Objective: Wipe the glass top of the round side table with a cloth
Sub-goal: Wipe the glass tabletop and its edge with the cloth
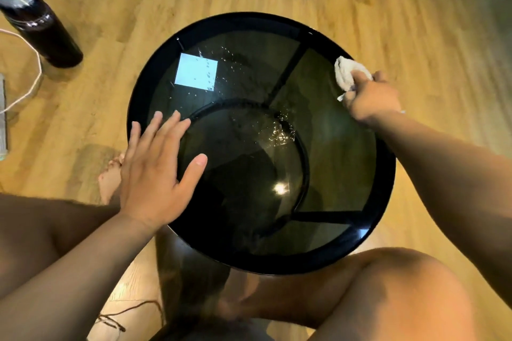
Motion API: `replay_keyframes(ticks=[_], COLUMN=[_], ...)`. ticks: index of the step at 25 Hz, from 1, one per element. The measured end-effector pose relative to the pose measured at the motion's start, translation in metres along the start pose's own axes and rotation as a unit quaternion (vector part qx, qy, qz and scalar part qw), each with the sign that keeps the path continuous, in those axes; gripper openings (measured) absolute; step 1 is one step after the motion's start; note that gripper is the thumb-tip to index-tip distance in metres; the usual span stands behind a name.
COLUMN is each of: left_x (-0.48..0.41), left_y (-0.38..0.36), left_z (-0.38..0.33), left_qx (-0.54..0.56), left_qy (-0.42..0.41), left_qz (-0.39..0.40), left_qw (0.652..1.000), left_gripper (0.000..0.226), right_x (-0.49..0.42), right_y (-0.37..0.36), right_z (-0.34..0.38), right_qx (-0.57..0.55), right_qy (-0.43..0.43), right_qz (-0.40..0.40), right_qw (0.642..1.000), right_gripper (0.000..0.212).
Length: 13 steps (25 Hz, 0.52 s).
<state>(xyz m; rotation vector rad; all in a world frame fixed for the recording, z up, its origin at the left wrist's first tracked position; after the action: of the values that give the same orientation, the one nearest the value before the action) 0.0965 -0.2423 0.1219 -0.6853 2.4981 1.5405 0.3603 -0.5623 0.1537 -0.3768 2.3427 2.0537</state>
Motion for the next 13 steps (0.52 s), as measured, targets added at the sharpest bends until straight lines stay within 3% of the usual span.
replay_keyframes(ticks=[6,11,13], left_x=[0.000,0.001,0.000], left_y=[0.000,-0.002,-0.001], left_z=[-0.001,0.001,0.002], left_qx=[-0.019,-0.011,0.004], left_qy=[0.006,0.003,0.005], left_qz=[0.001,-0.011,-0.017], left_qw=[1.000,1.000,1.000], left_gripper=[0.065,0.064,0.064], right_x=[0.183,0.299,0.315], right_y=[0.041,0.080,0.081], right_z=[-0.004,0.111,0.161], right_qx=[0.000,-0.076,-0.126], right_qy=[-0.044,-0.013,0.047], right_qz=[0.044,0.055,-0.001], right_qw=[0.998,0.995,0.991], right_gripper=[0.047,0.046,0.046])
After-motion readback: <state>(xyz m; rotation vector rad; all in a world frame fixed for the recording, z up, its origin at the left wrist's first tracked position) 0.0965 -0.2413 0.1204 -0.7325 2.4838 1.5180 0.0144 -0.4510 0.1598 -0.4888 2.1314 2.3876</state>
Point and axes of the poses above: each hand's wrist, its own x-axis away from the middle knuckle, its own y-axis out of the back of the hand, z = x × y, the point moved 1 cm from there along -x, towards the middle knuckle, and after that the axes turned 15 degrees about -z, right-handed, at the moved point
